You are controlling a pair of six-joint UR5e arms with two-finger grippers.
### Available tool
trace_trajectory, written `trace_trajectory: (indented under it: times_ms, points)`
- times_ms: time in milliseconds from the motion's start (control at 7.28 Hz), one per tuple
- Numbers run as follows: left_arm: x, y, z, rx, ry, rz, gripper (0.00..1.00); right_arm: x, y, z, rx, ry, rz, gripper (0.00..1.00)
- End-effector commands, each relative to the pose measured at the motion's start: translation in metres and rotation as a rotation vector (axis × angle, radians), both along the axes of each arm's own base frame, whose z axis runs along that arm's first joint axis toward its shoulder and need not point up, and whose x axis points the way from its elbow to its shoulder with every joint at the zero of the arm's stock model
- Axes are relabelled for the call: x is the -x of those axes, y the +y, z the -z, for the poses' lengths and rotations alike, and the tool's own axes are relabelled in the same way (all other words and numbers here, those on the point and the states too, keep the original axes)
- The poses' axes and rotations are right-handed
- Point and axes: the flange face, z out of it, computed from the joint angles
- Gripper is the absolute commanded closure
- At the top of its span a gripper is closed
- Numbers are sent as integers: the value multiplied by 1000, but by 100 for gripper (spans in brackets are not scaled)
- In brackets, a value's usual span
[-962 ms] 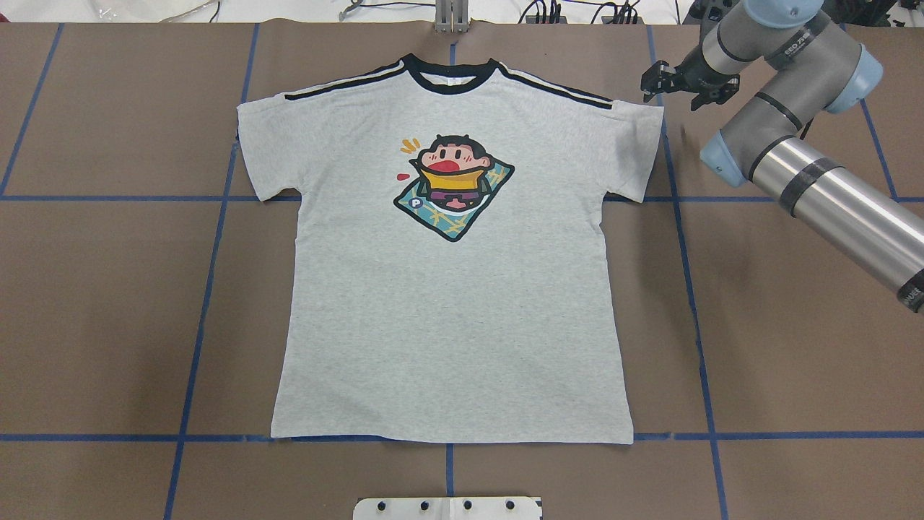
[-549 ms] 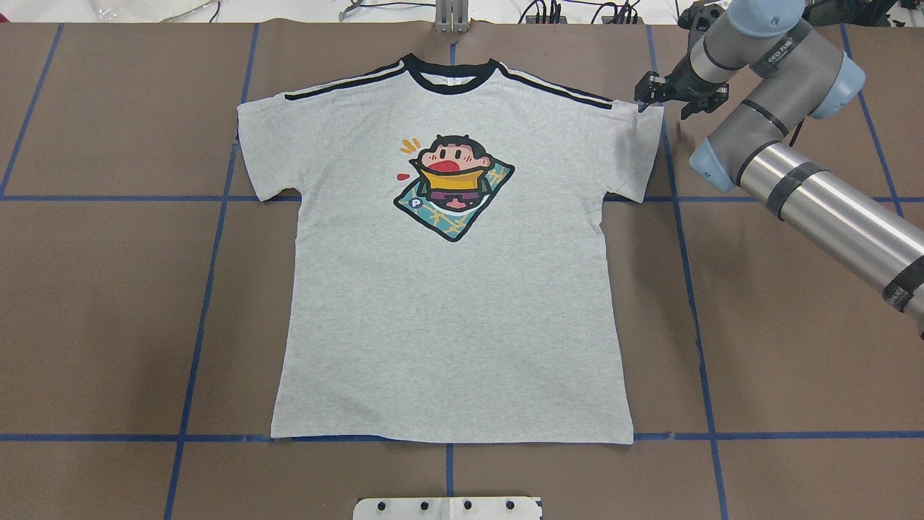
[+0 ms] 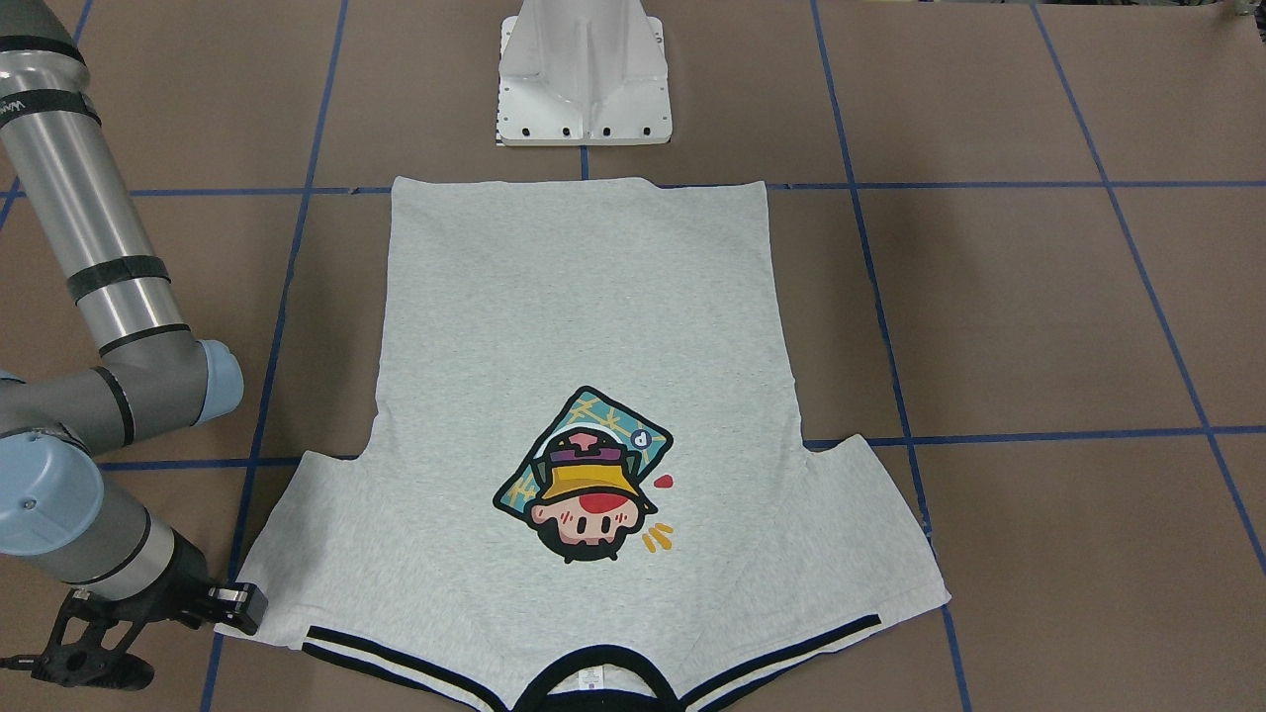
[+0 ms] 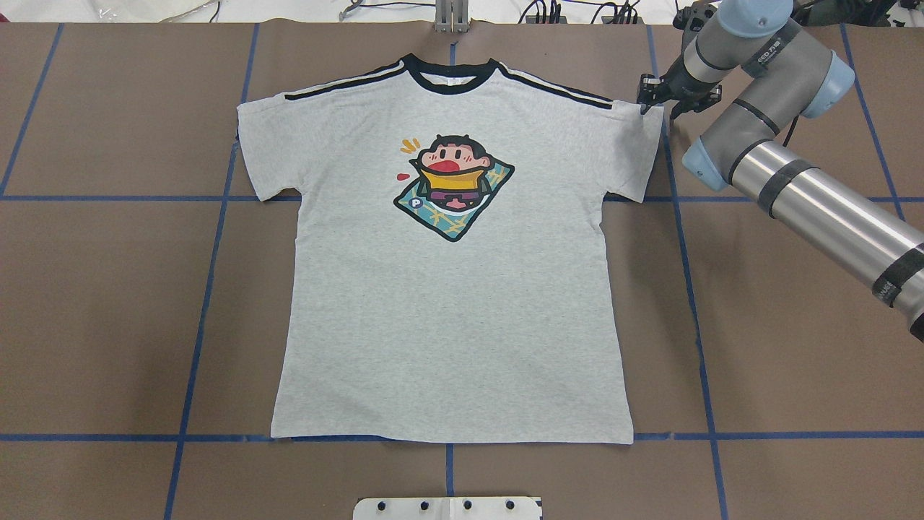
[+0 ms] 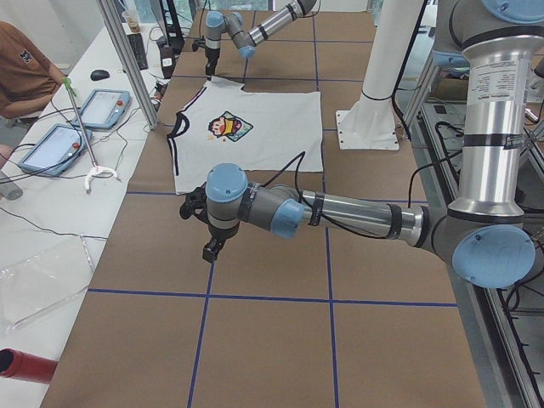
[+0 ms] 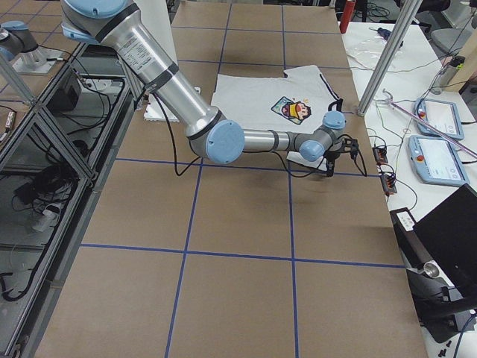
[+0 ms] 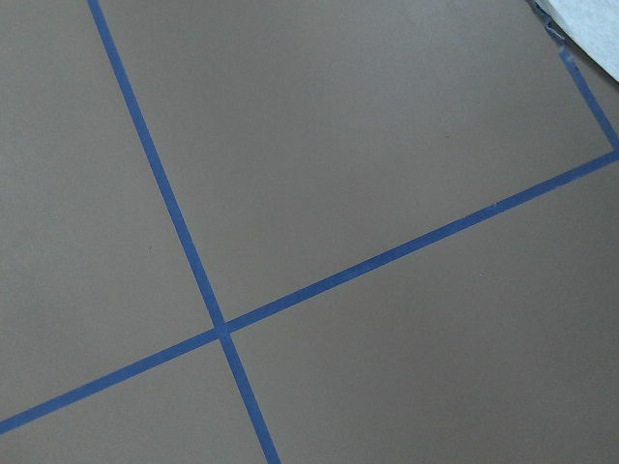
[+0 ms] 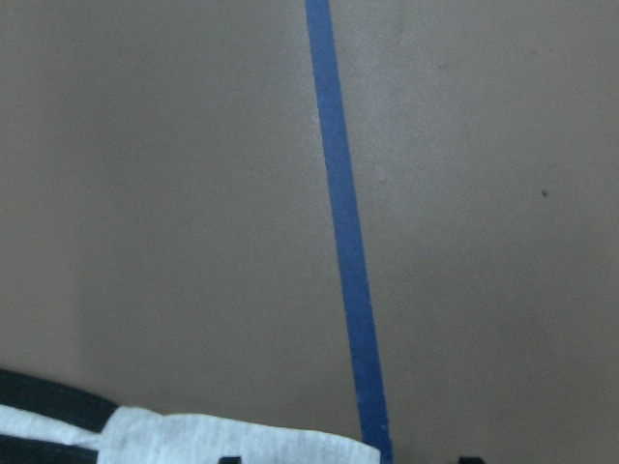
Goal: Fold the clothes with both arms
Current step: 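Grasp the sleeve with the right gripper and fold it onto the shirt body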
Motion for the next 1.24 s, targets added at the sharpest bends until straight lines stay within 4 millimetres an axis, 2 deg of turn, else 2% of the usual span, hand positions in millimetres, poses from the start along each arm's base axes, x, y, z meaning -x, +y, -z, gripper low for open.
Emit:
trace_trajectory:
  times_ms: [0, 137, 275, 412, 549, 824, 962, 1099]
  points:
    - [0, 0, 3, -5, 1, 1, 0, 1, -1, 5, -5, -3, -1, 100]
    - [0, 0, 3, -5, 1, 1, 0, 1, -2, 6, -7, -3, 0, 100]
    - [0, 0, 3, -5, 1, 1, 0, 3, -7, 26, -28, -20, -5, 100]
    - [0, -1, 4, -6, 1, 1, 0, -1, -1, 56, -70, -60, -16, 100]
    - [1, -1, 6, -9, 1, 2, 0, 21, 17, 84, -66, -109, -27, 100]
    - [0, -2, 7, -12, 1, 1, 0, 62, 36, 131, -27, -183, -50, 100]
    - [0, -2, 8, -14, 2, 2, 0, 73, 35, 141, -31, -169, -78, 100]
    - [1, -2, 8, -13, 3, 3, 0, 85, 24, 154, -30, -156, -87, 100]
